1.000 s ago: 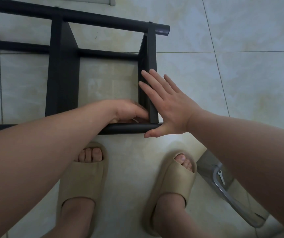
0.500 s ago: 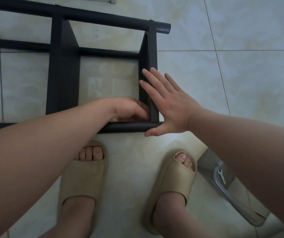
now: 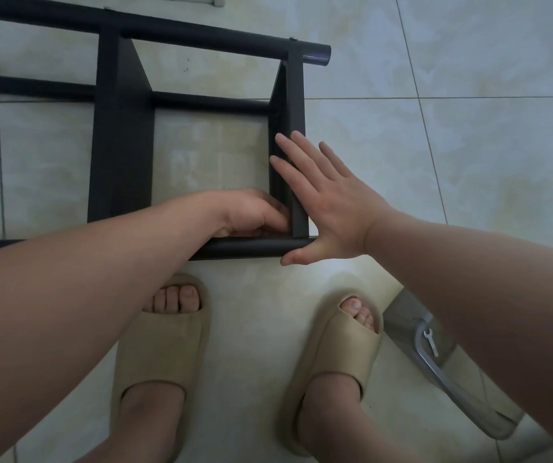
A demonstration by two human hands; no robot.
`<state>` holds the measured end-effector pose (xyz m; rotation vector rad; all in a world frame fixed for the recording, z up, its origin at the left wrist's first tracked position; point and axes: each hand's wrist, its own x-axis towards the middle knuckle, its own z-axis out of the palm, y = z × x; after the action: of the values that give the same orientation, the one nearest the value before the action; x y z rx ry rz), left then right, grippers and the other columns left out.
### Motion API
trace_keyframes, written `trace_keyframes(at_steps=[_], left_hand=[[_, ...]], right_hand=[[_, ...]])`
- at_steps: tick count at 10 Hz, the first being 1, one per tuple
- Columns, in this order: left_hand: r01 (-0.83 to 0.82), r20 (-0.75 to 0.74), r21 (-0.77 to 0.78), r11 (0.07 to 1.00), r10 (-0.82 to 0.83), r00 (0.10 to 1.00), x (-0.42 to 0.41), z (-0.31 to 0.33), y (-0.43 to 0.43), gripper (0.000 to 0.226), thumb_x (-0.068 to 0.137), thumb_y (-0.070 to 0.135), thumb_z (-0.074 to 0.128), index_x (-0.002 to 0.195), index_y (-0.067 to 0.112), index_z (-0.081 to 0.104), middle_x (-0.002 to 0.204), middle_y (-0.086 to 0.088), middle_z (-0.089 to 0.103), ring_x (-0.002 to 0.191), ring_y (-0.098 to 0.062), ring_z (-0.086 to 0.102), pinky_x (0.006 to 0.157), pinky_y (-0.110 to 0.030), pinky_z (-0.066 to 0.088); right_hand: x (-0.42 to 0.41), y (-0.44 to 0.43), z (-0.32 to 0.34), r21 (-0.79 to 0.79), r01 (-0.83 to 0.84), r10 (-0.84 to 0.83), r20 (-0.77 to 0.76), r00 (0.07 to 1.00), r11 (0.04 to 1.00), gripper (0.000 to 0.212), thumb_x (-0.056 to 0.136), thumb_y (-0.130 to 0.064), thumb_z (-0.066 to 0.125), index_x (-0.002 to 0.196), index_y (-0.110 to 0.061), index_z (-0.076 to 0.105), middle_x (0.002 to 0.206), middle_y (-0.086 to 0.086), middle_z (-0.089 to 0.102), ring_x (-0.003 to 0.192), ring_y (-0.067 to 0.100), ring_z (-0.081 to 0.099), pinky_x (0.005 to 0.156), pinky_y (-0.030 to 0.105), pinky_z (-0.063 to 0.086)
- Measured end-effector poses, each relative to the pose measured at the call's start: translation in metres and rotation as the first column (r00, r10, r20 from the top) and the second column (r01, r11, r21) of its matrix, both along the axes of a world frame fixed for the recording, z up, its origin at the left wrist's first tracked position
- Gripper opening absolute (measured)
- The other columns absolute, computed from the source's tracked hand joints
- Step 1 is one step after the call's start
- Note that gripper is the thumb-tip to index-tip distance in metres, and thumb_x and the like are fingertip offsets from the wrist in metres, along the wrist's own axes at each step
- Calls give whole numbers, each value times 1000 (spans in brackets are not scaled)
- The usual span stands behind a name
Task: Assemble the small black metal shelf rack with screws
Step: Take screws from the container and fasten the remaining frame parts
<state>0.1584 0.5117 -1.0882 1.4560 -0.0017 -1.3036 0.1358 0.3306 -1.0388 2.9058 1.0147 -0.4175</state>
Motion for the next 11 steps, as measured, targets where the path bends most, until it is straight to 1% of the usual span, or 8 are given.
trace_keyframes(at_steps=[1, 2, 4, 5, 6, 7, 9, 11], left_hand=[[-14, -20, -19, 1000, 14, 1000, 1, -3, 1, 10, 79, -2, 66, 85, 4, 72, 83, -20, 67, 77, -30, 65, 76, -36, 53], [-23, -67, -40, 999, 21, 998, 1, -4, 1, 16, 67, 3, 68, 82, 6, 72, 83, -20, 68, 75, -29, 67, 76, -36, 54], [-24, -110, -79, 997, 15, 994, 2, -3, 0, 19, 88, -6, 55, 83, 6, 69, 82, -14, 71, 73, -23, 70, 68, -32, 57], [25, -61, -20, 999, -26, 998, 1, -1, -1, 17, 89, 2, 58, 83, 9, 72, 84, -12, 74, 78, -23, 71, 75, -35, 58], [48, 9, 41, 998, -49, 999, 1, 1, -1, 10, 88, 5, 62, 92, 2, 71, 86, -15, 74, 79, -25, 70, 80, -37, 56], [41, 30, 41, 998, -42, 999, 1, 1, -1, 7, 88, 2, 62, 90, 1, 69, 77, -14, 70, 70, -24, 67, 73, -33, 53], [15, -5, -5, 1000, -15, 1000, 2, 0, 0, 10, 87, -3, 61, 85, 3, 69, 75, -15, 70, 67, -24, 68, 65, -29, 55], [-11, -53, -58, 998, 8, 999, 1, -2, 1, 13, 87, -6, 60, 84, 2, 69, 75, -16, 69, 67, -23, 69, 67, -30, 56]], right_hand=[[0, 0, 0, -3, 1, -1, -2, 1000, 1000, 133, 69, -97, 36, 160, -3, 14, 169, 16, -2, 156, 33, -6, 126, 54, 7], [0, 0, 0, 0, 1, -1, -3, 1000, 1000, 133, 69, -97, 36, 160, -3, 14, 169, 16, -2, 156, 33, -6, 126, 54, 7], [0, 0, 1, 3, 2, -2, -4, 1000, 1000, 133, 69, -96, 37, 160, -3, 13, 169, 16, -1, 156, 33, -5, 125, 54, 7], [-1, 0, 1, -1, 1, -1, -4, 1000, 1000, 133, 69, -96, 36, 161, -3, 12, 169, 16, -1, 156, 33, -4, 125, 55, 8], [-1, 0, 2, -3, 1, -1, -4, 1000, 1000, 133, 69, -96, 36, 161, -3, 10, 169, 16, -2, 156, 33, -5, 125, 54, 7], [-1, 0, 2, 0, 2, -2, -5, 1000, 1000, 134, 69, -95, 38, 161, -2, 9, 169, 16, -2, 156, 33, -5, 126, 54, 6], [0, 0, 1, -1, 0, 0, -2, 1000, 1000, 134, 70, -96, 37, 161, -2, 8, 169, 15, -2, 156, 33, -5, 126, 54, 7], [-1, 0, 0, 1, -2, 2, 3, 1000, 1000, 134, 70, -96, 37, 161, -2, 9, 169, 16, -1, 156, 33, -5, 125, 54, 7]])
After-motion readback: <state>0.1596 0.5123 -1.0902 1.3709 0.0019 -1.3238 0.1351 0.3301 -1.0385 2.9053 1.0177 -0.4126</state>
